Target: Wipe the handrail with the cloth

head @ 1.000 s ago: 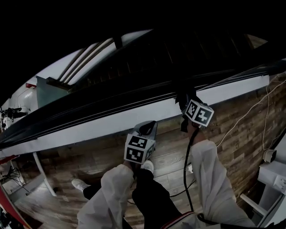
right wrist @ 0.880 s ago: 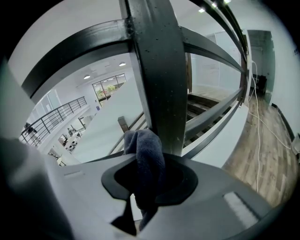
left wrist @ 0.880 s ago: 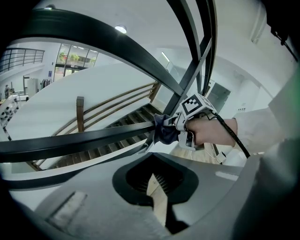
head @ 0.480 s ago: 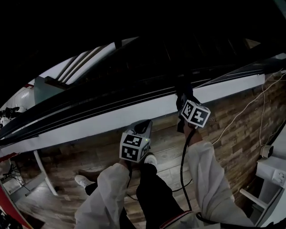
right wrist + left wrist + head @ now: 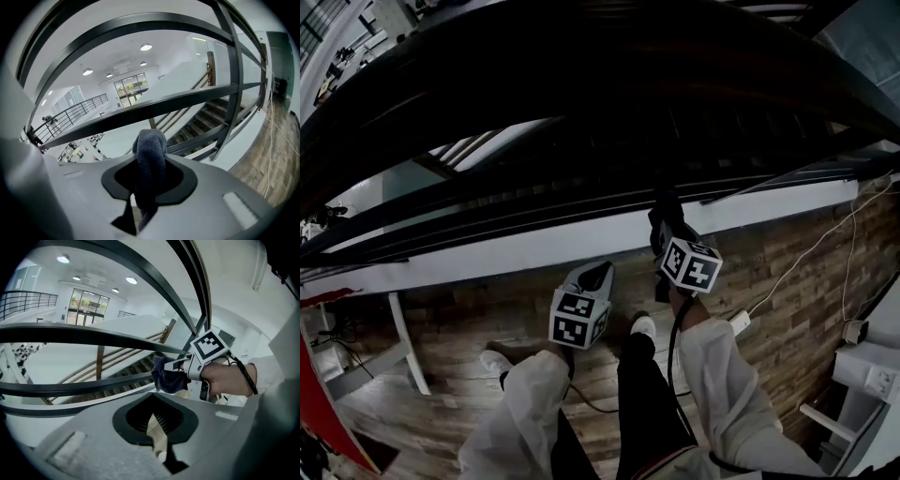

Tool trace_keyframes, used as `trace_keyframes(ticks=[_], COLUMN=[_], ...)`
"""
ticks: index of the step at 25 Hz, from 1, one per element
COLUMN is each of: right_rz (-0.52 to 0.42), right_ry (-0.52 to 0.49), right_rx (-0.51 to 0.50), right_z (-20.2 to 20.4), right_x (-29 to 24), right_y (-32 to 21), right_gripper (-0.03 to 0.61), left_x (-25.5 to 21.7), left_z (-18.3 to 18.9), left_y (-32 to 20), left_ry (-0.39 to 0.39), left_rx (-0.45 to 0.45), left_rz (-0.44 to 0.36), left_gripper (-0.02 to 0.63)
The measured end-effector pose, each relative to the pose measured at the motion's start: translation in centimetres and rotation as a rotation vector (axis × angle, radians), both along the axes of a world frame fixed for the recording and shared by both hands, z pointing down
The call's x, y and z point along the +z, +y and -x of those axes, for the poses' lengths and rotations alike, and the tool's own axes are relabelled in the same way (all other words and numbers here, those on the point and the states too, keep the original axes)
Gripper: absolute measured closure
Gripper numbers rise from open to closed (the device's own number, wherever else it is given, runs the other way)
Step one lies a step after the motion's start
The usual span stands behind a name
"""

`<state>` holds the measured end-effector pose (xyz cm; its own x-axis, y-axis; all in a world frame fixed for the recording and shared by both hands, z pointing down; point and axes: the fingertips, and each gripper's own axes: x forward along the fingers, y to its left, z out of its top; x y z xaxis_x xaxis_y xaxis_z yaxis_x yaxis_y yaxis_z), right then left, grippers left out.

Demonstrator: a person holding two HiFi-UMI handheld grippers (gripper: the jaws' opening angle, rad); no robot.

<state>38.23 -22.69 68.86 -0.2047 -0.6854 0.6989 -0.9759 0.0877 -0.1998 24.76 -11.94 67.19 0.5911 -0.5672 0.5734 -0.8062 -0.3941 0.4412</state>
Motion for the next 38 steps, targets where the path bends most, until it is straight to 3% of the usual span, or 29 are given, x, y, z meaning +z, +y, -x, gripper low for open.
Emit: trace_keyframes(ticks=[11,20,25,31,38], right_rz=[0.047,0.124,0.146,0.157,0.177], right_ry=[-0.029,-0.080,-0.087,-0.087,-0.067], right_rx=[-0.289,-0.562,-0.669,-0.726,-0.788], right_z=[28.5,53.5,62.3,71.5,78.6], right_x=[0.6,5.6,7.1,11.0,16.3], right_y=[6.1,12.4,16.2,18.6,19.7], right_gripper=[0.499,0.499,0.499,0.499,0.499], left_x=[-0.4,3.7,5.6,9.8,14.5], left_z=[24.1,45.9,53.6,62.2,67.3], left_y=[5.5,12.2,15.6,18.1,19.5], left_ry=[-0.036,-0.065,-0.064,-0.074,-0.042], left_rx=[-0.231,-0.514,-0.627,-0.680,-0.752], left_rz=[0.033,0.088,0.100,0.096,0.107], left_gripper=[0.611,0.611,0.611,0.611,0.611])
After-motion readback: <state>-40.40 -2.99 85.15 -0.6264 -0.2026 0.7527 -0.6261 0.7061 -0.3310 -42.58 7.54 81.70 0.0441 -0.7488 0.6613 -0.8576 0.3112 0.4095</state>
